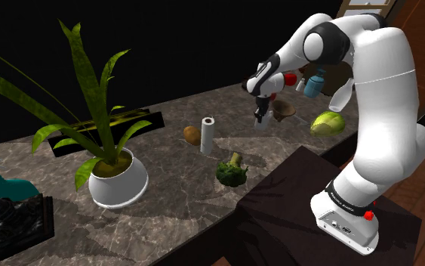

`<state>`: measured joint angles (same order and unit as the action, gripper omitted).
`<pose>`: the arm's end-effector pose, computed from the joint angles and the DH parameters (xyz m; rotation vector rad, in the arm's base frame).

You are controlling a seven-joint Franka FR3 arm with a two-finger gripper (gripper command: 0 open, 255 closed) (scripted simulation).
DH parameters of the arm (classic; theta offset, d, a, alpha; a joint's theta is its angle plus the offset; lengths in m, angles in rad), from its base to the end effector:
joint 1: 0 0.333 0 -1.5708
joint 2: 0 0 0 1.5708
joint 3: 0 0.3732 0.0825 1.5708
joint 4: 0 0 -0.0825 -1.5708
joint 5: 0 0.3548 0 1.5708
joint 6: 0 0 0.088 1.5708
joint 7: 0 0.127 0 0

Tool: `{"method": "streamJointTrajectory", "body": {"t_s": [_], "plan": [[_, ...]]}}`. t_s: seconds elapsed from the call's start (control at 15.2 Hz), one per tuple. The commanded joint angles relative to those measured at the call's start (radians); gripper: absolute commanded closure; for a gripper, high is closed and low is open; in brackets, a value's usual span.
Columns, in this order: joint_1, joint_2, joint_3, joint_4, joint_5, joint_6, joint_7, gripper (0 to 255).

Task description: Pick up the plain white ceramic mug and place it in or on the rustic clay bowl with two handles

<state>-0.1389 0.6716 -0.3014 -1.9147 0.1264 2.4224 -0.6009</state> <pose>0.5707 -0.2524 0.1922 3.0918 0.1694 -0.2594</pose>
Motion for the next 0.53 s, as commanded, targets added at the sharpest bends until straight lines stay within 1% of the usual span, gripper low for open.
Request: {"method": "streamJointTrajectory", "body": {"t_s": [0.0, 0.46], "plan": [[0.006, -0.026, -0.007, -0.009, -0.007, -0.017, 0.002, 255], [0.021, -0.102, -0.027, -0.021, -0.029, -0.079, 0.01, 255]]}}
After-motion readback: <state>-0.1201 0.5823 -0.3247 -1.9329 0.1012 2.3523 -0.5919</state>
